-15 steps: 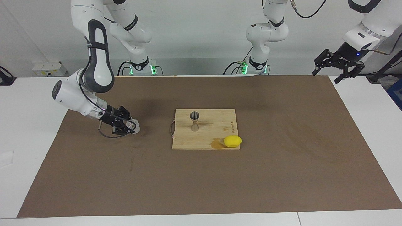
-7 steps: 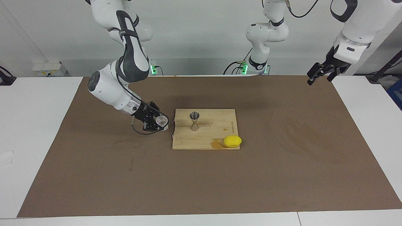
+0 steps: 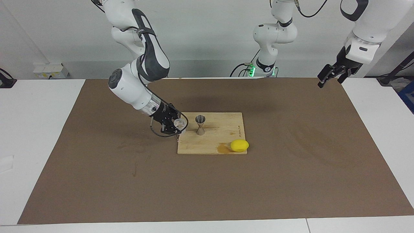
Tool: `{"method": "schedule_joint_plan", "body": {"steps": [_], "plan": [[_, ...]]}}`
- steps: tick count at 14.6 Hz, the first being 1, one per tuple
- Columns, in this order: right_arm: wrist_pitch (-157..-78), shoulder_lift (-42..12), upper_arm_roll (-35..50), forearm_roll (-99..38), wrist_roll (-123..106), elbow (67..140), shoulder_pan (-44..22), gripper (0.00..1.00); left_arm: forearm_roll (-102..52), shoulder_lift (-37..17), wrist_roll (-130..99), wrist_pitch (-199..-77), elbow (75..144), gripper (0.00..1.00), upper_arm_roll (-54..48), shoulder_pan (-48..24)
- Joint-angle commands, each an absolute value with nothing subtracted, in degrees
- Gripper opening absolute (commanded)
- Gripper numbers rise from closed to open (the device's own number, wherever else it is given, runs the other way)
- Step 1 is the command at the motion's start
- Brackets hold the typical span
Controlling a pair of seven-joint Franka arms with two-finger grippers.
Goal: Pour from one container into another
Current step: 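Carry the glass cup with the right gripper above the steel cup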
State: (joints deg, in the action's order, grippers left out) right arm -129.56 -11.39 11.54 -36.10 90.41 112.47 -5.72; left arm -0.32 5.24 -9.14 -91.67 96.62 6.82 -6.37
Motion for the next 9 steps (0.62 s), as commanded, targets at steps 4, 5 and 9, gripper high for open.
{"method": "schedule_joint_plan", "body": {"steps": [4, 5, 9], "plan": [[-131.4, -12.04, 11.16, -36.13, 92.72, 111.36, -9.4, 0.12, 0.88, 7.12, -10.2, -93.6, 99.14, 1.0, 7.29, -9.14], [-131.74, -12.04, 11.16, -35.6, 93.33, 111.36, -9.93, 0.12, 0.88, 7.21, -10.2, -93.6, 99.23, 1.0, 7.38, -9.05], [-132.01, -12.04, 11.16, -30.86, 95.01, 111.36, -11.34, 0.12, 0.88, 7.29, -10.11, -93.6, 99.4, 1.0, 7.38, -9.14]]}}
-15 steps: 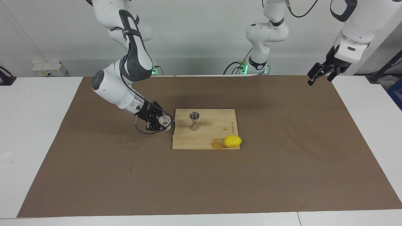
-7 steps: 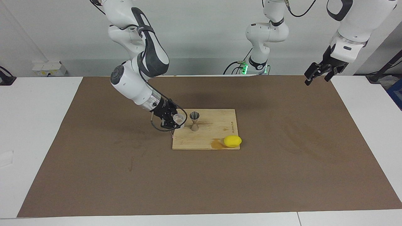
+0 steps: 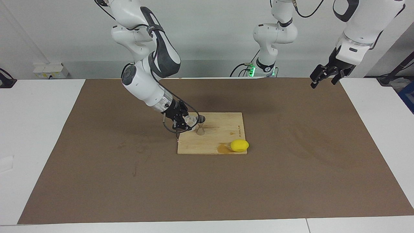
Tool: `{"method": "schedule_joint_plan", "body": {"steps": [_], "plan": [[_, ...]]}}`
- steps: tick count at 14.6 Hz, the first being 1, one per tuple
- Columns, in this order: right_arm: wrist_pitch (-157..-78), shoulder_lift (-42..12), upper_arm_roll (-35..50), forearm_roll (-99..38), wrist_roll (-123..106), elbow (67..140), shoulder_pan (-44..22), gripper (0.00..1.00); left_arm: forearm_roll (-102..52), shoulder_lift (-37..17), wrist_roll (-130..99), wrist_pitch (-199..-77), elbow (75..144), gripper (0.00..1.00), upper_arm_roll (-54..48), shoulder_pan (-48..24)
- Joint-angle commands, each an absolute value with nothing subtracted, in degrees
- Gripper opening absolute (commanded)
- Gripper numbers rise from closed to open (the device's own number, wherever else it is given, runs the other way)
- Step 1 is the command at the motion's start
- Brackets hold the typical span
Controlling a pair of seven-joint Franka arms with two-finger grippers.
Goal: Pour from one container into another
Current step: 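Carry the glass cup with the right gripper above the steel cup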
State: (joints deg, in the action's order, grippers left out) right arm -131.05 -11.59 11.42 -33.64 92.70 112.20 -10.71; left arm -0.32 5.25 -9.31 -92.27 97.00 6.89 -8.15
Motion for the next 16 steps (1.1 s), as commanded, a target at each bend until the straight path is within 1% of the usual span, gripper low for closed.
{"method": "schedule_joint_plan", "body": {"steps": [1, 5, 7, 10, 16], "plan": [[-131.92, -12.04, 11.16, -30.24, 95.1, 111.36, -11.34, 0.12, 0.88, 7.21, -10.11, -93.69, 99.4, 1.0, 7.38, -9.23], [-131.75, -12.13, 11.16, -27.17, 95.1, 110.74, -11.42, 0.12, 0.88, 7.29, -9.15, -95.09, 99.49, 1.0, 7.21, -7.91], [-131.75, -12.13, 11.25, -25.23, 95.88, 110.74, -12.38, 0.12, 0.88, 7.64, -3.37, -97.37, 100.45, 1.0, 6.95, -5.99], [-131.66, -12.13, 11.16, -22.16, 95.98, 110.57, -13.01, 0.12, 0.88, 8.88, 0.0, -102.03, 104.32, 1.0, -0.06, 1.03], [-130.87, -12.13, 11.16, -16.97, 96.5, 109.78, -14.41, 0.12, 0.7, 8.53, -3.07, -102.13, 103.98, 1.0, -0.44, -0.7]]}}
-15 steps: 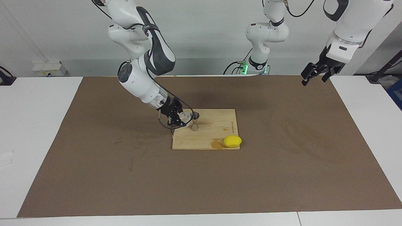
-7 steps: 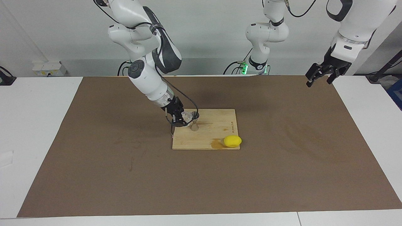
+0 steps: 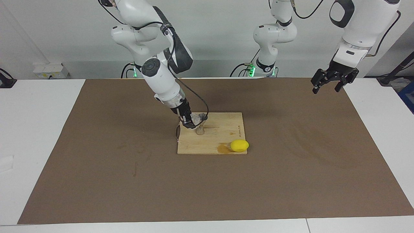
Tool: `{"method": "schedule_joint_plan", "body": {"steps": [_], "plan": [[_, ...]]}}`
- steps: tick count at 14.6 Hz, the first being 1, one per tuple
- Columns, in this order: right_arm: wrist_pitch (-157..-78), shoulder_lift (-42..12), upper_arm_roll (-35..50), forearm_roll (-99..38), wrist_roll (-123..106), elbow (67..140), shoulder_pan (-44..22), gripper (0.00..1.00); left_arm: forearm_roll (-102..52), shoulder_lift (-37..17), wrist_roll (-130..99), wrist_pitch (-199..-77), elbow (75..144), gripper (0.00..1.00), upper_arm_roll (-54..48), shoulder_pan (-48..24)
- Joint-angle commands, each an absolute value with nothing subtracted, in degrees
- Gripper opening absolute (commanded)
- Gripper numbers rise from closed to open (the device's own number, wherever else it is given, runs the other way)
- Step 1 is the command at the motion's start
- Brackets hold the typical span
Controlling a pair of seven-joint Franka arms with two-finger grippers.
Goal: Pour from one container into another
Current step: 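Carry the glass cup with the right gripper above the steel cup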
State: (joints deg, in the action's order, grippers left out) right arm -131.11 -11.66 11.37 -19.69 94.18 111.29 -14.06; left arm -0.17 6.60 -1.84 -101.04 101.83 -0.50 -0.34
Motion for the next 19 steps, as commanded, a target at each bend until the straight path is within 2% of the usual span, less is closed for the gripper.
{"method": "schedule_joint_plan", "body": {"steps": [1, 19], "plan": [[-130.61, -12.13, 11.16, -15.92, 96.59, 109.69, -14.41, 0.12, 0.7, 8.53, -3.25, -101.87, 104.06, 1.0, -0.35, -1.66], [-127.53, -12.13, 11.16, 0.08, 96.77, 108.02, -16.61, 0.11, 0.79, 8.7, -2.72, -100.37, 103.89, 1.0, -0.62, -1.14]]}}
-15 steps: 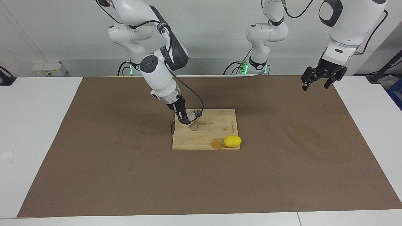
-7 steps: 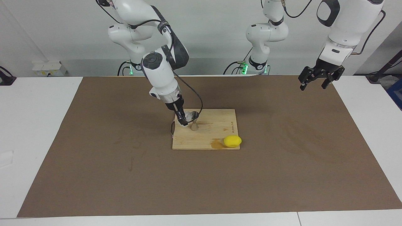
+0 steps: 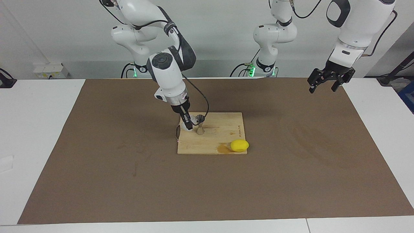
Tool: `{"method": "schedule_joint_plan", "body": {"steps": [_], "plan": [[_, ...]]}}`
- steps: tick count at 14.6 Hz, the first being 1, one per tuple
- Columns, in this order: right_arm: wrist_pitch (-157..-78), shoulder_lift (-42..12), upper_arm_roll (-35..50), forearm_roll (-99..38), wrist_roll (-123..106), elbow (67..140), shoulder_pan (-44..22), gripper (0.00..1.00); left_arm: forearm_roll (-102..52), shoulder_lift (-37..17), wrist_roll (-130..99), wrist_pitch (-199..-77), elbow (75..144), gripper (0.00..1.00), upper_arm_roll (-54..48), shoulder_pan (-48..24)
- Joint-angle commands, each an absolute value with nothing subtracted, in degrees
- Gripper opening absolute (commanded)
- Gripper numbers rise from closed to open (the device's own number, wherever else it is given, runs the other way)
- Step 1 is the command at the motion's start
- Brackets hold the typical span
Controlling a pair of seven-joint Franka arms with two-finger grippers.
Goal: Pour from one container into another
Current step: 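Carry the glass cup with the right gripper above the steel cup, then tilt the glass cup with the right gripper to pour into the steel cup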
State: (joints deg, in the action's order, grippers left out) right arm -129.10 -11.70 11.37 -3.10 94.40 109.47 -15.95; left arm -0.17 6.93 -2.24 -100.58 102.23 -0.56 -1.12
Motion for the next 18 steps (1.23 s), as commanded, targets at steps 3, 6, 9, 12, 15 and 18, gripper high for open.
{"method": "schedule_joint_plan", "body": {"steps": [3, 6, 9, 12, 15, 18], "plan": [[-127.0, -12.13, 11.16, 2.89, 96.77, 108.02, -17.49, 0.11, 0.79, 8.7, -2.72, -100.37, 103.97, 1.0, -0.62, -1.14], [-126.48, -12.13, 11.25, 6.32, 96.68, 108.02, -17.67, 0.11, 0.79, 8.7, -2.72, -100.37, 103.89, 1.0, -0.62, -1.14], [-125.95, -12.13, 11.25, 7.82, 96.68, 107.93, -18.19, 0.11, 0.79, 8.7, -2.72, -100.37, 103.89, 1.0, -0.62, -1.14], [-125.33, -12.22, 11.42, 7.04, 96.68, 107.32, -18.11, 0.11, 0.79, 8.7, -2.72, -100.37, 103.89, 1.0, -0.62, -1.14], [-125.25, -12.39, 11.51, 5.37, 96.5, 107.31, -17.41, 0.11, 0.79, 8.7, -2.72, -100.37, 103.89, 1.0, -0.62, -1.14], [-125.42, -12.39, 11.51, 2.03, 96.24, 107.31, -16.79, 0.1, 0.79, 8.7, -2.72, -100.37, 103.89, 1.0, -0.62, -1.14]]}}
